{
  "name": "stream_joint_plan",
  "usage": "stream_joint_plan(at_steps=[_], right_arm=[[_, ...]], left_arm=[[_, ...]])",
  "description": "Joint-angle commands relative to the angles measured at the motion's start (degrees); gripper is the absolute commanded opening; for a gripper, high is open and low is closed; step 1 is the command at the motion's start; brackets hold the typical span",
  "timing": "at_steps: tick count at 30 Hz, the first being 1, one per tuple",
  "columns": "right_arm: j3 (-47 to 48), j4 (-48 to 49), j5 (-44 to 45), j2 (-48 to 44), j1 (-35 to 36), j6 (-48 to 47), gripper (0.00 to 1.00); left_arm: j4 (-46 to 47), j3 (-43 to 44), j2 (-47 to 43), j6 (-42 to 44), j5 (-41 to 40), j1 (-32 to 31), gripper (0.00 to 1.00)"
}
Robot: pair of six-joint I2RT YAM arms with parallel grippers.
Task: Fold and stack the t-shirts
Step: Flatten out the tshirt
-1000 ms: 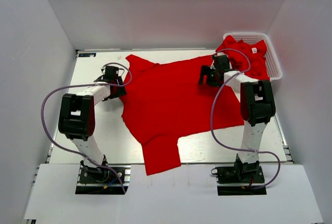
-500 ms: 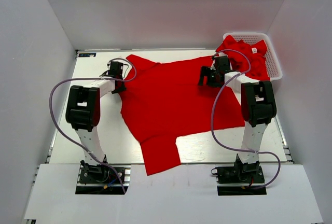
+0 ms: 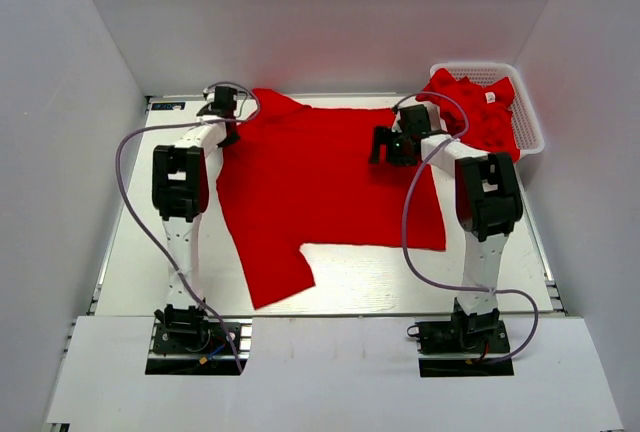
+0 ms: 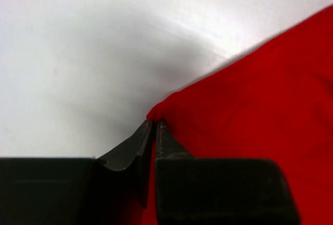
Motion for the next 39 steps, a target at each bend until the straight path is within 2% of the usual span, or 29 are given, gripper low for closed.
stream_joint_plan(at_steps=[1, 6, 8, 9, 11, 12, 13, 17, 19, 21, 22, 23, 24, 26, 27, 29, 31, 34, 36, 37, 38, 39], right_arm=[[2.0, -5.6, -0.6, 4.0, 1.1, 0.7, 0.90], [6.0, -7.4, 0.6, 5.2, 1.2, -0.4, 0.90], [7.9, -8.0, 0.4, 5.1, 1.1, -1.1, 0.90], [8.3, -8.2, 0.5, 4.5, 1.2, -1.6, 0.90], [10.4, -9.5, 1.9, 3.4, 1.8, -3.1, 0.90], [11.2, -9.9, 3.0, 2.5, 1.8, -3.4, 0.90], [11.6, -10.2, 3.7, 1.9, 1.9, -3.9, 0.90], [10.7, -10.5, 5.0, -4.2, 2.5, -5.1, 0.90], [9.0, -9.9, 5.3, -8.7, 2.8, -4.2, 0.90], [2.7, -7.9, 8.4, -11.1, 3.3, -1.4, 0.90], [1.1, -7.7, 9.5, -15.4, 3.3, 0.2, 0.90], [-2.6, -7.8, 15.0, -16.6, 3.3, 2.1, 0.90], [-5.8, -8.9, 16.7, -19.4, 3.4, 7.2, 0.90], [-10.2, -9.6, 21.8, -24.5, 3.5, 10.4, 0.90], [-15.0, -10.0, 22.9, -25.8, 3.7, 13.5, 0.90], [-20.0, -9.0, 23.2, -30.8, 3.7, 15.4, 0.90], [-23.7, -7.9, 22.5, -34.9, 3.5, 16.2, 0.90], [-28.2, -7.6, 23.3, -39.0, 3.6, 17.6, 0.90], [-31.2, -6.2, 23.5, -42.3, 3.6, 18.0, 0.90], [-31.8, -6.1, 23.4, -43.0, 3.5, 18.0, 0.90], [-32.4, -6.1, 22.8, -43.5, 3.4, 17.9, 0.90], [-33.0, -6.1, 22.9, -44.5, 3.4, 17.9, 0.90]], left_arm=[[-6.0, 5.5, 5.7, 0.7, 1.0, 2.4, 0.18], [-4.7, 9.4, 6.2, 3.4, 3.1, 3.0, 0.22], [-3.8, 9.4, 3.9, 4.3, 5.8, 3.0, 0.38], [-2.8, 8.6, 2.8, 4.9, 7.2, 3.0, 0.51], [-2.2, 7.9, 0.3, 5.6, 8.5, 3.0, 0.67], [-2.2, 7.9, -2.3, 5.6, 9.2, 3.0, 0.87], [-2.8, 7.9, -3.7, 6.1, 9.2, 3.0, 0.99], [-7.4, 9.0, -11.8, 6.1, 8.1, 3.0, 0.99], [-10.1, 5.3, -16.0, 5.2, 7.6, 3.0, 0.99], [-11.5, 1.2, -23.3, 2.7, 7.6, 1.9, 0.99], [-12.4, -4.0, -25.8, 1.5, 7.1, 1.9, 0.99], [-13.0, -7.2, -28.5, -1.0, 7.1, 1.9, 0.99], [-12.2, -15.2, -34.1, -1.6, 10.6, 1.9, 0.99], [-6.4, -24.3, -40.0, -2.2, 17.8, 1.3, 0.99], [-4.2, -32.8, -45.1, -2.2, 18.8, 0.3, 0.99], [-0.1, -42.0, -49.7, -6.7, 21.1, -1.4, 0.99], [1.2, -45.3, -52.9, -8.3, 24.6, -2.0, 0.99], [-5.6, -48.8, -56.1, -10.8, 26.4, -4.2, 0.99], [-9.2, -56.4, -61.3, -13.7, 25.5, -6.1, 0.99], [-10.1, -56.5, -61.3, -13.7, 25.4, -6.7, 0.99], [-10.9, -60.3, -64.8, -15.6, 25.4, -8.0, 0.99], [-10.9, -62.0, -66.3, -15.6, 28.7, -8.8, 0.99]])
